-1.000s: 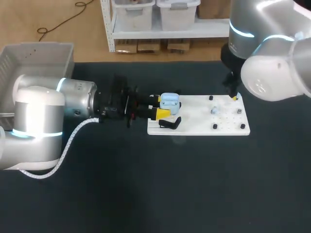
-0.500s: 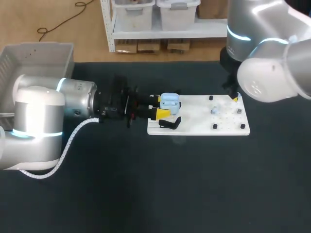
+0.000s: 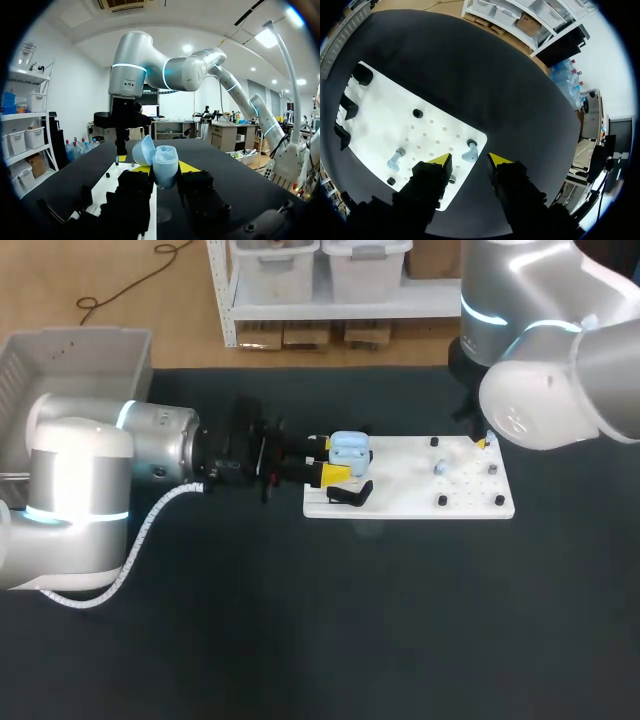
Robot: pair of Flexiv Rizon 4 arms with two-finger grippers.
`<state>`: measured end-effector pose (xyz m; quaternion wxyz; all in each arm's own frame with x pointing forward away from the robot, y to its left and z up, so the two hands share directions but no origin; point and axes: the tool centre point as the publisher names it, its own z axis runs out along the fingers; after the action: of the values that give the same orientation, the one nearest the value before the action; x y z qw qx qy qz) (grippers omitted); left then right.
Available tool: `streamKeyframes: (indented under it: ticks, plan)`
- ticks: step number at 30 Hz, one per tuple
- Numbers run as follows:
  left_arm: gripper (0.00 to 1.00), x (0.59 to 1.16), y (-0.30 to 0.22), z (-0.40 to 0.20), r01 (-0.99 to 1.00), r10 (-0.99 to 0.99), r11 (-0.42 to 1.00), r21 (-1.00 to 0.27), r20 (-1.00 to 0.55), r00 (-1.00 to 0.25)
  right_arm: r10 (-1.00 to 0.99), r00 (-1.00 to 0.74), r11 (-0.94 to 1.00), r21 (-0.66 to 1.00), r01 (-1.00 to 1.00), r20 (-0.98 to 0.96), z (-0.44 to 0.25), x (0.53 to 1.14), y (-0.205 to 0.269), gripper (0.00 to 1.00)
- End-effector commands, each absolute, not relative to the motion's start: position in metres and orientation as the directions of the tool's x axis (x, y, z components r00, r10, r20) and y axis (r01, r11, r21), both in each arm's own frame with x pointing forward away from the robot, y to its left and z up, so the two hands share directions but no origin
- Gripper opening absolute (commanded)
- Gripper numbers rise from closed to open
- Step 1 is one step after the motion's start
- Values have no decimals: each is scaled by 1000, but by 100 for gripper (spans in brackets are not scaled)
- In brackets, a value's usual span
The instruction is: Pick up each earbud case from the left stands, insert the matching earbuds, close the lid, and place the case in the box.
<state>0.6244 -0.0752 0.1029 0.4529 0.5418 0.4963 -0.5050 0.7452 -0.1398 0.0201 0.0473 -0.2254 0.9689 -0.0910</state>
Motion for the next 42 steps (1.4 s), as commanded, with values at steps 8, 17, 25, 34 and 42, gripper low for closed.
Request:
streamKeyframes:
  ticks: [8,17,25,34,42]
  plan:
    - [0,625,-75,103,995,81,-98,-10,-997,-2,-449,-893,875,-225,-429,-43,15,747,-140,40]
    - [0,625,-75,103,995,81,-98,-10,-997,-2,-450,-892,872,-235,-429,-42,15,748,-140,38]
    - [0,625,-75,103,995,81,-98,-10,-997,-2,-453,-891,869,-240,-432,-38,13,747,-141,29]
    - [0,625,-75,103,995,81,-98,-10,-997,-2,-457,-889,866,-246,-435,-37,12,746,-141,26]
    - [0,625,-75,103,995,81,-98,-10,-997,-2,-461,-887,861,-257,-438,-35,12,746,-140,0]
